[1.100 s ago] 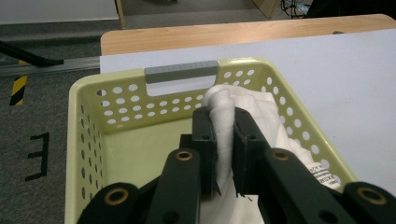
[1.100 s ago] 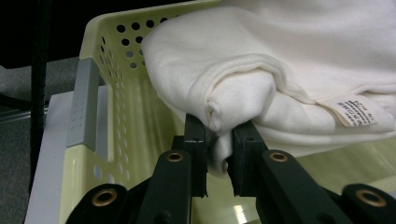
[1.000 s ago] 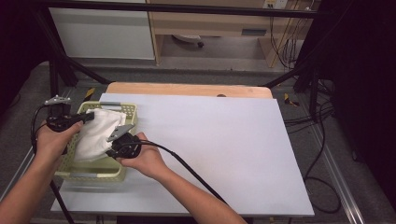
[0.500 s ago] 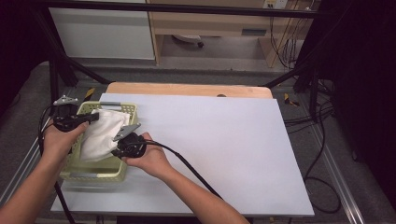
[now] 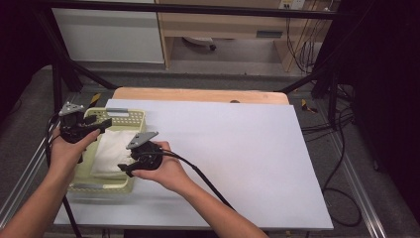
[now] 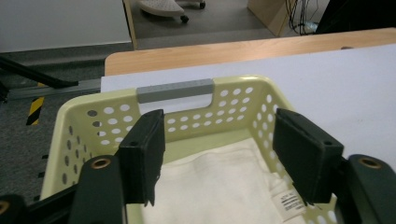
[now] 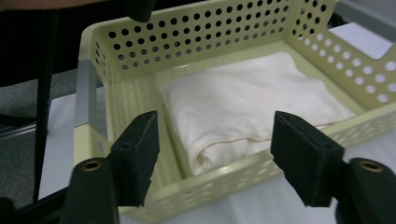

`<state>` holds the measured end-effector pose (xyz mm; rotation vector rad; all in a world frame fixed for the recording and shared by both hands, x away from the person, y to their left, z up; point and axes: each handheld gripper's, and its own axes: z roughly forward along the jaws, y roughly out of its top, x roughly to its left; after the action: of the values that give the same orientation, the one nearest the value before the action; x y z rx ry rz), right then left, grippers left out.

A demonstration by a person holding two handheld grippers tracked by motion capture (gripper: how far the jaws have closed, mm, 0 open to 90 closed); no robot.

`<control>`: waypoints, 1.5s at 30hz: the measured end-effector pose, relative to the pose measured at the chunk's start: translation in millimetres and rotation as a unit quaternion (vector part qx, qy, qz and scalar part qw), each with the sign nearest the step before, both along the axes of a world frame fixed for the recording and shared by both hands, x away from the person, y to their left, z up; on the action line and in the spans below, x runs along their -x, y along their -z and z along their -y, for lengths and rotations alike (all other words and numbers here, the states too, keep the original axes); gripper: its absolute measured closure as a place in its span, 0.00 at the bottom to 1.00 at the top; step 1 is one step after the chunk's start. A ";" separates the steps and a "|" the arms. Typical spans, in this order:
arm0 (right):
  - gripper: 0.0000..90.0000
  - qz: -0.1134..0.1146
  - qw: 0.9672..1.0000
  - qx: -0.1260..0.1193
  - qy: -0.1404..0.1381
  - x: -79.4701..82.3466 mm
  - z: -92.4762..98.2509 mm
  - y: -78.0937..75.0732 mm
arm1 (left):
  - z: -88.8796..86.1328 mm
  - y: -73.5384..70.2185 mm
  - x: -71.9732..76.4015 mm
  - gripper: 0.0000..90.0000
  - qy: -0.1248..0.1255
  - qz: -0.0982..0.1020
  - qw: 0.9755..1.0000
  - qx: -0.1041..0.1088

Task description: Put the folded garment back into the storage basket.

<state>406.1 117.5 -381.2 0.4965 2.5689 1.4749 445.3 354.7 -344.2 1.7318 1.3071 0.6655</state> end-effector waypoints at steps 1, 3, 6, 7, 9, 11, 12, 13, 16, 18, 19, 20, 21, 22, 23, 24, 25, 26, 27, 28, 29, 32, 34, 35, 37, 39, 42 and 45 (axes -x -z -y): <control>0.31 0.002 1.000 -0.002 0.005 1.6 3.5 -1.8 | 3.0 -0.2 1.5 0.34 0.000 0.002 1.000 -0.001; 0.26 0.003 1.000 -0.008 0.010 3.8 11.5 -4.8 | 9.4 -0.3 4.2 0.30 0.005 0.005 1.000 -0.009; 0.19 0.003 1.000 -0.013 0.024 6.4 24.3 -7.9 | 17.4 1.5 8.4 0.22 0.010 0.001 1.000 -0.016; 0.17 0.004 1.000 -0.014 0.028 6.9 29.0 -8.2 | 19.9 2.1 9.9 0.20 0.014 -0.003 1.000 -0.015; 0.13 0.003 0.999 -0.014 0.038 8.3 38.1 -7.7 | 24.7 2.1 15.0 0.17 0.015 0.000 1.000 -0.010; 0.09 0.005 0.999 -0.016 0.048 9.7 48.4 -6.6 | 28.8 1.5 21.0 0.15 0.014 0.008 1.000 0.001; 0.08 0.004 0.998 -0.017 0.053 10.1 53.8 -5.8 | 31.0 1.1 24.6 0.14 0.015 0.009 1.000 0.004; 0.08 0.002 0.998 -0.018 0.057 10.5 59.4 -5.4 | 33.4 1.2 28.2 0.14 0.017 0.011 1.000 0.005; 0.07 0.007 0.997 -0.022 0.073 12.5 77.1 -4.8 | 40.3 3.8 39.9 0.12 0.018 0.016 1.000 0.017; 0.06 0.004 0.996 -0.026 0.083 12.3 88.8 -4.1 | 44.2 6.8 47.6 0.12 0.022 0.017 0.999 0.032; 0.06 0.004 0.996 -0.026 0.087 12.0 94.3 -3.7 | 46.0 8.6 51.2 0.12 0.023 0.018 0.999 0.038; 0.06 0.009 0.995 -0.025 0.093 11.6 99.0 -3.2 | 48.1 10.3 54.6 0.12 0.022 0.018 0.999 0.043; 0.06 0.013 0.995 -0.024 0.099 11.0 103.3 -3.0 | 50.5 12.0 58.1 0.12 0.023 0.020 0.999 0.043; 0.07 0.015 0.994 -0.026 0.104 10.2 107.1 -3.1 | 53.2 13.2 61.5 0.12 0.027 0.022 0.999 0.038; 0.07 0.014 0.994 -0.031 0.106 9.4 110.3 -3.4 | 55.1 13.9 65.1 0.12 0.036 0.024 0.998 0.036; 0.06 0.011 0.994 -0.035 0.107 8.7 113.0 -3.7 | 56.5 14.7 68.8 0.12 0.039 0.028 0.998 0.039; 0.06 0.009 0.994 -0.037 0.107 8.5 115.5 -4.3 | 58.4 15.8 72.0 0.12 0.038 0.029 0.998 0.038; 0.06 0.009 0.993 -0.039 0.109 8.6 117.6 -4.7 | 61.4 16.1 74.4 0.12 0.041 0.025 0.998 0.029; 0.06 0.010 0.993 -0.037 0.108 8.4 119.3 -5.2 | 64.2 15.7 77.3 0.12 0.050 0.022 0.998 0.017; 0.05 0.011 0.993 -0.034 0.110 8.6 120.6 -6.2 | 66.5 15.8 81.2 0.12 0.051 0.027 0.998 0.015; 0.05 0.012 0.993 -0.033 0.112 8.9 122.6 -7.4 | 68.9 16.5 85.4 0.11 0.050 0.034 0.998 0.017; 0.05 0.018 0.993 -0.025 0.115 10.3 129.9 -9.5 | 77.0 21.8 95.0 0.11 0.067 0.038 0.997 0.025; 0.05 0.027 0.991 -0.015 0.127 10.6 135.5 -11.2 | 81.6 26.0 100.5 0.11 0.071 0.045 0.996 0.023; 0.06 0.028 0.991 -0.020 0.131 10.4 138.6 -12.8 | 84.2 28.4 102.7 0.11 0.072 0.046 0.996 0.026; 0.06 0.026 0.990 -0.031 0.135 9.6 144.6 -16.3 | 90.0 33.1 106.3 0.11 0.074 0.046 0.996 0.028; 0.05 0.028 0.989 -0.039 0.140 9.5 149.1 -19.0 | 95.2 37.0 109.6 0.11 0.081 0.047 0.995 0.023; 0.05 0.033 0.987 -0.035 0.152 8.6 154.7 -20.4 | 97.3 42.3 114.2 0.10 0.088 0.055 0.994 0.027; 0.07 0.027 0.986 -0.029 0.163 6.1 159.4 -20.3 | 98.2 47.0 114.7 0.11 0.086 0.053 0.995 0.025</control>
<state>400.0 -41.9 -360.9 0.8265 2.2718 1.4274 330.5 256.4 -391.2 1.7217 1.0799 0.6122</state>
